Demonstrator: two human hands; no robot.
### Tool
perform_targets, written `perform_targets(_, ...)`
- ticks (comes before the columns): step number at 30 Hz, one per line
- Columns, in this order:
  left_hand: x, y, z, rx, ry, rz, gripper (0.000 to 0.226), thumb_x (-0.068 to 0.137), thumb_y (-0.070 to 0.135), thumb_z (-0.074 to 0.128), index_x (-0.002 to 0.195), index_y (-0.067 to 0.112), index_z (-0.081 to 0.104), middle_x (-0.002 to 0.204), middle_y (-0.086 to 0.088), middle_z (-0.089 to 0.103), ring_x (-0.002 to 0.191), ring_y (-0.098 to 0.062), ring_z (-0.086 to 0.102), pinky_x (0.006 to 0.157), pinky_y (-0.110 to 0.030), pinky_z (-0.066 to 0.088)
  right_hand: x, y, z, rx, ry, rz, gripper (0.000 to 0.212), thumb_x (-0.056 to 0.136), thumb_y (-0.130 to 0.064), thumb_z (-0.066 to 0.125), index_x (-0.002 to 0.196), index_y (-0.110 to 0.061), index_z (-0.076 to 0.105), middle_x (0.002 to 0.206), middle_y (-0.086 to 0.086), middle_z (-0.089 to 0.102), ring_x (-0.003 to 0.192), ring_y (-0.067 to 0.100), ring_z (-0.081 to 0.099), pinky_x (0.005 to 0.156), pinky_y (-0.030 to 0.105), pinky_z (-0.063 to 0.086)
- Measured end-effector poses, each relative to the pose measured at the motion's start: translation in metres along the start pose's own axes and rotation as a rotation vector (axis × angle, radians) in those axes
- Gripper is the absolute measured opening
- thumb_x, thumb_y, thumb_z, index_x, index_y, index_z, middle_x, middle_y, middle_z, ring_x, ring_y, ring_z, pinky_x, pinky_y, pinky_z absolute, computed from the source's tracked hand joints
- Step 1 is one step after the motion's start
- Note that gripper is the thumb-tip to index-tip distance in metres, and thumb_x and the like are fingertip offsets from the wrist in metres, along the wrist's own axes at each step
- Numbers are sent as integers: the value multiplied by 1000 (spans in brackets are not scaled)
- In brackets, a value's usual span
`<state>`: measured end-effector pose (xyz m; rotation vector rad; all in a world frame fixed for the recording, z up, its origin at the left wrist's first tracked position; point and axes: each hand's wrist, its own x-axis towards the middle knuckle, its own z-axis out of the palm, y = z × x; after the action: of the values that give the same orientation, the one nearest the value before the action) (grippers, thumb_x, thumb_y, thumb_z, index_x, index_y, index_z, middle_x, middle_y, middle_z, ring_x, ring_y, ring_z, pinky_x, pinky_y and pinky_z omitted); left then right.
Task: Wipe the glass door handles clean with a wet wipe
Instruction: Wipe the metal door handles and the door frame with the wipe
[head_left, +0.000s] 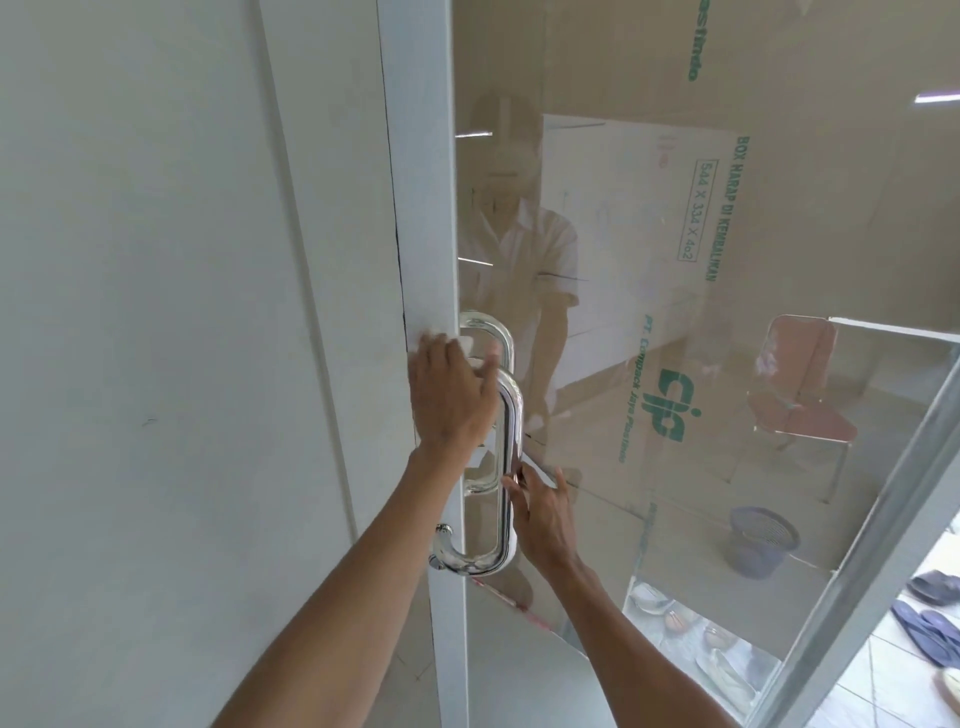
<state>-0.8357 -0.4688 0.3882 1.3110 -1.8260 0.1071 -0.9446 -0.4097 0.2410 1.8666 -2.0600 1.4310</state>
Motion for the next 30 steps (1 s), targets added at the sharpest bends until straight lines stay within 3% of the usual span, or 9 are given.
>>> perform_targets(2,-4,7,2,99,-13,199,68,98,58,19,113,9,63,117,-8,64,121,-25,50,115,-45,26,4,0,2,-2,0,-3,30,101,-31,44,116,-12,61,97,1,73,87,22,68,116,46,24)
perform_targets(5,-4,7,6,263,-103,447,71,97,63,13,113,15,63,116,-2,64,117,-20,54,118,-53,17,9,2,2,23,-34,17,33,100,-34,46,119,-11,62,105,3,72,97,23,67,110,49,34)
perform_targets(9,8,-10,1,237,-51,352,65,96,65,17,111,20,61,111,2,66,111,-18,59,116,-57,15,19,-2,-7,194,-131,134,45,96,-42,52,132,-15,54,118,2,68,111,16,63,99,43,47)
perform_targets(14,7,-13,0,235,-111,588,78,94,68,15,129,12,56,121,0,62,118,-18,54,119,-53,13,39,-33,-24,315,221,67,57,97,-46,37,144,-15,37,134,3,58,119,13,56,97,33,45)
perform_targets(18,18,-16,-9,-105,-297,671,80,95,67,22,156,18,7,119,-1,67,123,-16,54,121,-39,13,72,-63,-34,376,338,-120,45,101,-35,39,142,-18,41,135,-1,57,118,7,56,95,24,47)
perform_targets(21,24,-21,-13,-491,-372,518,85,95,61,37,153,31,-16,129,-5,64,122,-13,57,106,-28,39,90,-71,-34,334,319,-221,38,99,-24,51,136,-15,51,130,0,61,110,3,59,87,24,53)
perform_targets(25,25,-41,-18,-647,-190,327,68,97,47,42,155,27,12,126,-1,62,114,-6,60,91,-13,46,91,-69,-27,340,358,-273,26,97,-24,58,122,-17,64,109,-2,71,96,3,65,73,29,59)
perform_targets(27,31,-52,-22,-577,-50,255,51,98,39,37,143,16,43,121,-2,65,110,-10,62,103,-18,40,85,-63,-24,319,415,-289,25,94,-21,64,118,-15,67,109,-8,69,95,0,65,78,25,58)
perform_targets(30,40,-69,-23,-422,-67,186,35,97,27,42,111,13,71,116,3,71,112,-12,62,122,-35,10,66,-42,-18,279,496,-265,27,89,-18,69,114,-8,69,110,-9,66,99,4,65,86,24,55)
